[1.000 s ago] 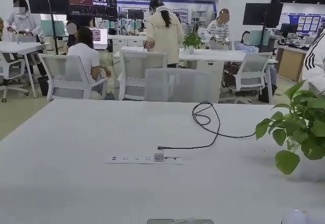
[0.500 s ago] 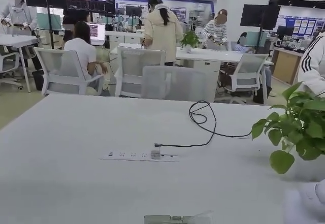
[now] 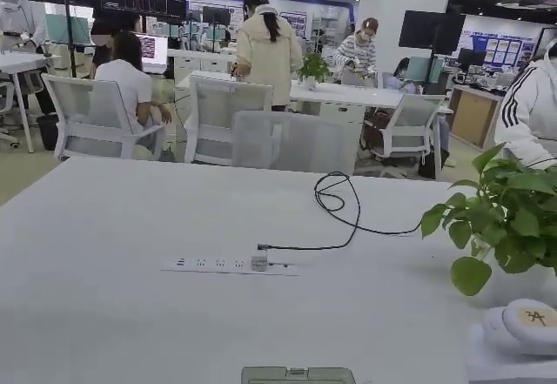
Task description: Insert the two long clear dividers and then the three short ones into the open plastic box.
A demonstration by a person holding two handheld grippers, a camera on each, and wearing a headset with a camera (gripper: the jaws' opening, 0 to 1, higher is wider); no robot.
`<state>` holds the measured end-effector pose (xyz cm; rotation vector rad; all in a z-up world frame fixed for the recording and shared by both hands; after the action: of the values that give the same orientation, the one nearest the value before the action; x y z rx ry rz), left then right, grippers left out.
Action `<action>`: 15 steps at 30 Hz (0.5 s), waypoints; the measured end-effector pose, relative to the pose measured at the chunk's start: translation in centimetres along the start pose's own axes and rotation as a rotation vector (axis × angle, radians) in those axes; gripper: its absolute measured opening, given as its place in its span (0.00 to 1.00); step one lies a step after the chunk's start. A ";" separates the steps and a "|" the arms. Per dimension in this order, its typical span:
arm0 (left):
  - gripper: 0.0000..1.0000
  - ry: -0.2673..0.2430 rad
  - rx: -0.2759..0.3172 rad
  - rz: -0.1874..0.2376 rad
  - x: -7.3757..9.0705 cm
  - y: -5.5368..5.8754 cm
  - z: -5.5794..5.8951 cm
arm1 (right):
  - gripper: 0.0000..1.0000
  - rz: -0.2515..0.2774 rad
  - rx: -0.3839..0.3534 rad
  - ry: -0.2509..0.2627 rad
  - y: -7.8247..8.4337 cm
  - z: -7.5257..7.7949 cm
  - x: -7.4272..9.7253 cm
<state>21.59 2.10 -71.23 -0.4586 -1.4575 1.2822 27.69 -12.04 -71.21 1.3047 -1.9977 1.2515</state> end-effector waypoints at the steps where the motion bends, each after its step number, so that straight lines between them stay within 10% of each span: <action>1: 0.89 0.006 -0.012 -0.005 0.0 0.2 0.0 | 0.07 -0.010 -0.002 0.011 0.2 0.1 -0.2; 15: 0.98 0.063 -0.071 -0.027 0.0 1.3 0.1 | 0.07 -0.100 -0.050 0.081 2.1 0.9 -2.0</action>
<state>21.03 2.49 -72.31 -0.5210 -1.4551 1.1873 26.85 -11.54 -74.10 1.2925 -1.8723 1.1819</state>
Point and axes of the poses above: the centre of the closed fingertips' face, and the gripper's own axes: x roughly backward along the fingers, z roughly to its right, y roughly out of its underside, the point moved 3 cm from there along x, roughly backward along the fingers, and after that the axes turned 2 degrees about -x, right-handed, at the moved point
